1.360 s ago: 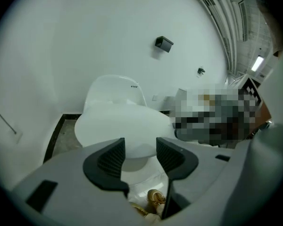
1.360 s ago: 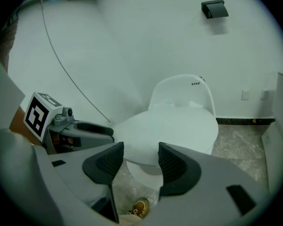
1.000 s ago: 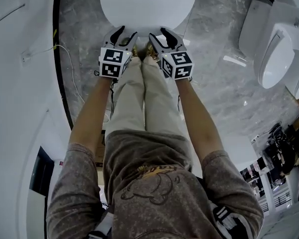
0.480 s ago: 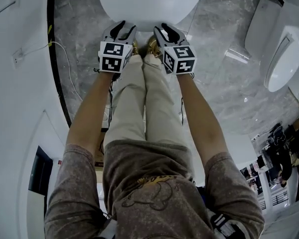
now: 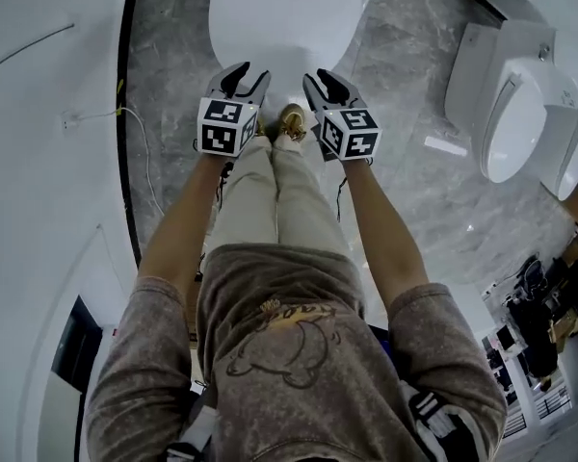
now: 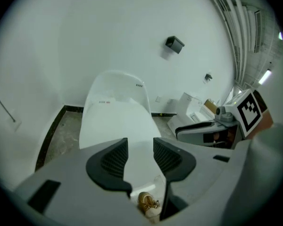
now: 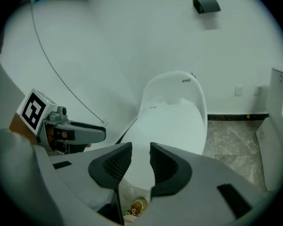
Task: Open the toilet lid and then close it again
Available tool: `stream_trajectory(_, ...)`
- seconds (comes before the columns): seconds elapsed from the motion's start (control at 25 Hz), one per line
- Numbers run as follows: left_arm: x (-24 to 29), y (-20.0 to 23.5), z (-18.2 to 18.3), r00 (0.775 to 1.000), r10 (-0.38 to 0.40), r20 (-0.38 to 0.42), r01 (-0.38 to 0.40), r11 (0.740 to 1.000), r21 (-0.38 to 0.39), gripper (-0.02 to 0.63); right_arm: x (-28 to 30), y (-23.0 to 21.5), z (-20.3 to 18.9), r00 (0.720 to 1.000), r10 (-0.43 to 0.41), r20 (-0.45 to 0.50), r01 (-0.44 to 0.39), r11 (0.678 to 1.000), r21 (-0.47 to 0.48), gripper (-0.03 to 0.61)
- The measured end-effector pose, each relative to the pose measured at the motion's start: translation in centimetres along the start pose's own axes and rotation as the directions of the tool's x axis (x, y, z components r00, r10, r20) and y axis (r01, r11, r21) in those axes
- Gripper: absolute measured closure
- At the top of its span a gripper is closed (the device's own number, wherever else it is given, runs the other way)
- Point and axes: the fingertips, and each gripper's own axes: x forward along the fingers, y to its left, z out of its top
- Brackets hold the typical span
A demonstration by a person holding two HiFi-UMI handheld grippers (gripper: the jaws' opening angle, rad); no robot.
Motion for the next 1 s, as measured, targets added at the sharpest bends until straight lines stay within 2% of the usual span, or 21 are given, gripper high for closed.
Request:
stream_trajectory(0.16, -6.0, -2.8, 8.0, 0.994, -0.017, 0.104, 0.016, 1.000, 0.008, 0.443, -6.0, 3.0, 7.8, 0.995, 0.039, 0.096, -0.030, 0.995, -0.090, 0.442)
stream_trajectory(0.28, -11.3, -5.0, 12.6, 0.987, -0.052, 0.152, 0.050, 0.999, 0.011, 0.443, -11.6, 5.6, 12.5, 0.986, 0.061, 0.155, -0.036, 0.987, -0.157, 0.442)
stream_trajectory(0.48, -19.3, -7.7, 18.8, 0.969, -0.114, 0.220, 0.096, 0.991, 0.091, 0.443, -18.5, 9.4, 18.9, 0.963, 0.095, 0.252, -0.037, 0.974, -0.224, 0.442)
stream_trajectory(0.68, -25.9, -9.8, 21.4, 0.944, -0.155, 0.292, 0.125, 0.985, 0.118, 0.443, -24.1, 11.9, 21.2, 0.941, 0.117, 0.317, -0.042, 0.972, -0.233, 0.442)
stream_trajectory(0.84, -29.3, -10.4, 22.3, 0.925, -0.160, 0.346, 0.125, 0.985, 0.120, 0.447, -27.6, 12.9, 22.0, 0.920, 0.102, 0.379, -0.023, 0.978, -0.206, 0.456)
stream_trajectory(1.0, -30.6, -10.1, 21.3, 0.903, -0.165, 0.396, 0.132, 0.985, 0.109, 0.551, -29.0, 13.4, 21.4, 0.892, 0.073, 0.446, 0.005, 0.985, -0.171, 0.503)
